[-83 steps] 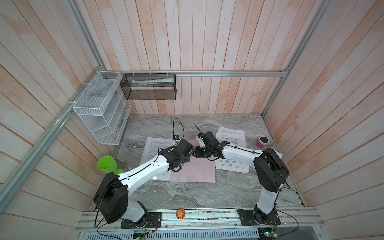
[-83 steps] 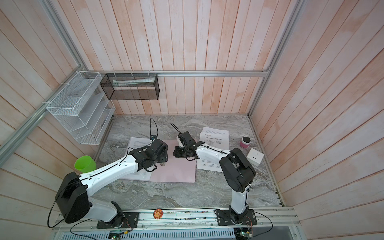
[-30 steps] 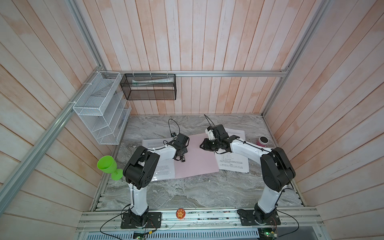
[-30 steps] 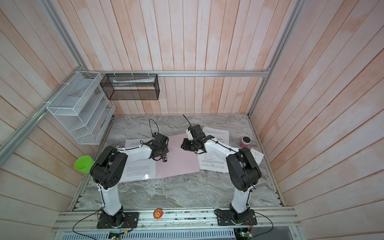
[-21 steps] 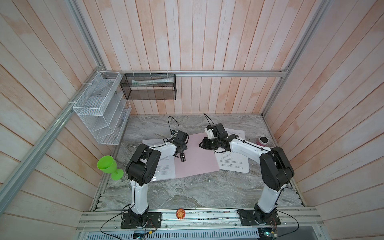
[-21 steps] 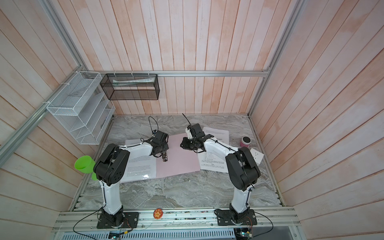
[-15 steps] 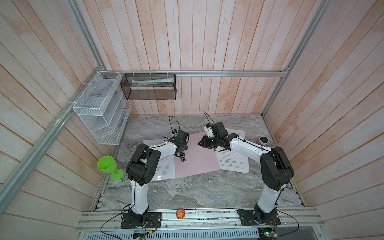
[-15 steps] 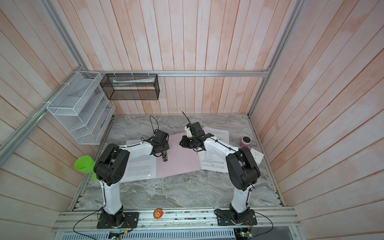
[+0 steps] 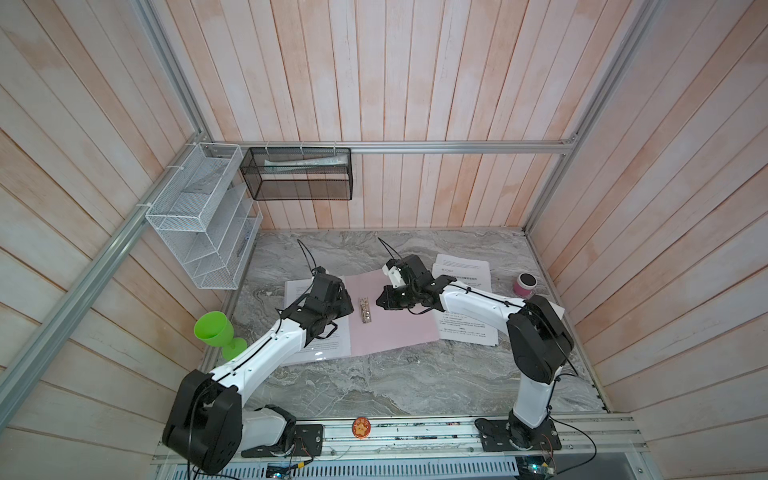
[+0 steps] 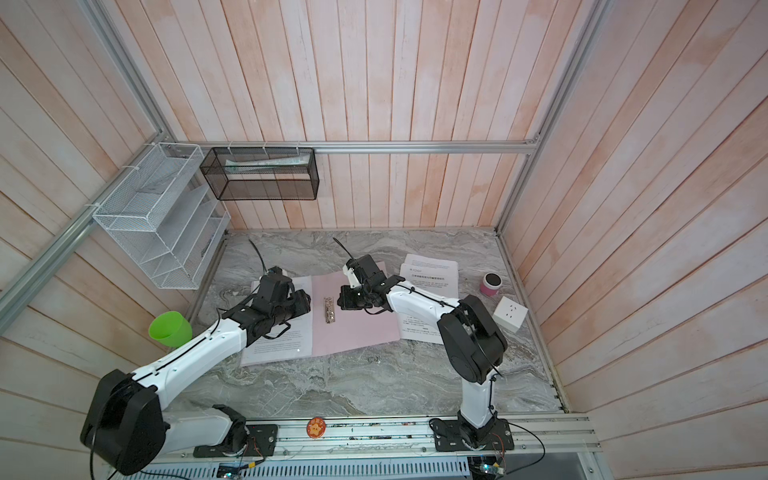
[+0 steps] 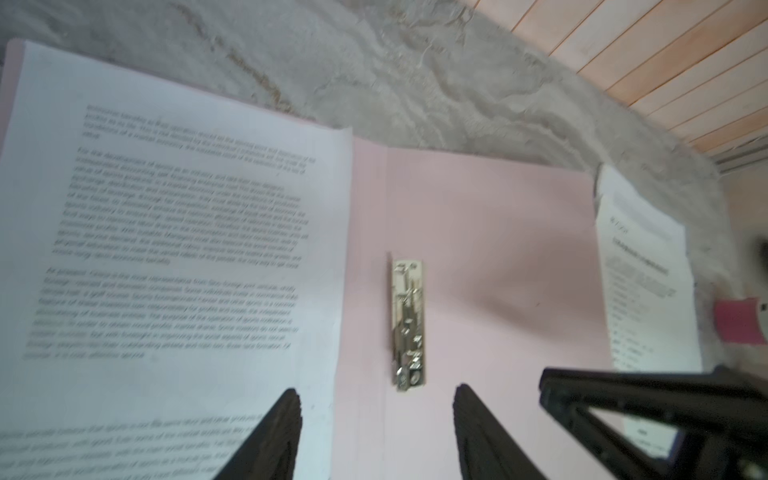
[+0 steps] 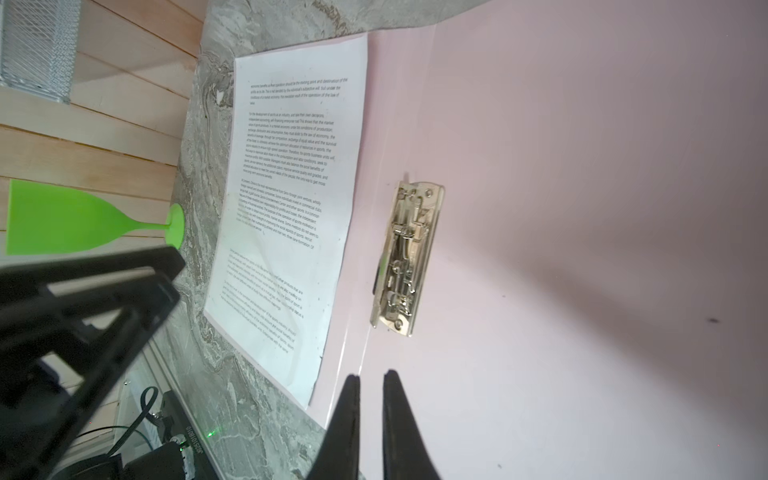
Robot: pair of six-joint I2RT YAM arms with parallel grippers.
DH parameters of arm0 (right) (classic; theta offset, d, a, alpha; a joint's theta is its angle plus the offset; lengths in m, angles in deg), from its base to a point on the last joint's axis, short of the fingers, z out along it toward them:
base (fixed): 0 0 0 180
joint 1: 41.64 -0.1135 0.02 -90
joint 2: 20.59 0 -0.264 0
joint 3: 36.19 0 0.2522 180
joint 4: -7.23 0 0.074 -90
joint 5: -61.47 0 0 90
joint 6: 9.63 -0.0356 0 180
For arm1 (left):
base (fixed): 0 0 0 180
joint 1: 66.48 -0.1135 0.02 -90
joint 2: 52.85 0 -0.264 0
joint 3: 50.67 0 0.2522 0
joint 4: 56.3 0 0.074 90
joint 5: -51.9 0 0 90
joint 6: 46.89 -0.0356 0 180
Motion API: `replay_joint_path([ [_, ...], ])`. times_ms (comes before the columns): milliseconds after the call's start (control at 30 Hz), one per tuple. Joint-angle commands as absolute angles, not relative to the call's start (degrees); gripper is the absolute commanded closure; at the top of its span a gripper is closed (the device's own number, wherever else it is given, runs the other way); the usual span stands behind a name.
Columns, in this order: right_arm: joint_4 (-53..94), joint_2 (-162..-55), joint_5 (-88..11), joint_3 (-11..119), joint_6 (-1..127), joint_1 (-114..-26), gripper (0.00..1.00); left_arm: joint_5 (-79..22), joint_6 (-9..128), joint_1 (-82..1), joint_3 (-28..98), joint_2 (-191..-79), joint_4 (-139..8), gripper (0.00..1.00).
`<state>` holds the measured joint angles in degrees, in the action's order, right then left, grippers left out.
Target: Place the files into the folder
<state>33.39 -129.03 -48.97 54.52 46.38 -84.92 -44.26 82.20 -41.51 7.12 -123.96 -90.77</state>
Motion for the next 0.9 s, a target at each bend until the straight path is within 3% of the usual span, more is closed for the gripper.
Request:
replay_joint_path([
  [0,33.86,-132.94,-48.26,57.27,45.75,-86.66,0.91,-41.93,85.21,-43.17,0.24,-118.81,-95.09,0.43],
  [200,35.68,-137.66,-47.51,61.80,46.01,-88.14,0.92,-37.13,88.82,-46.47,-9.34,-115.31,-88.54,0.46],
  [867,40.32,-144.04,-47.95,65.93,47.50,-88.77,0.91,-34.04,96.62,-47.24,-20.30,-115.61,-81.11,0.53],
])
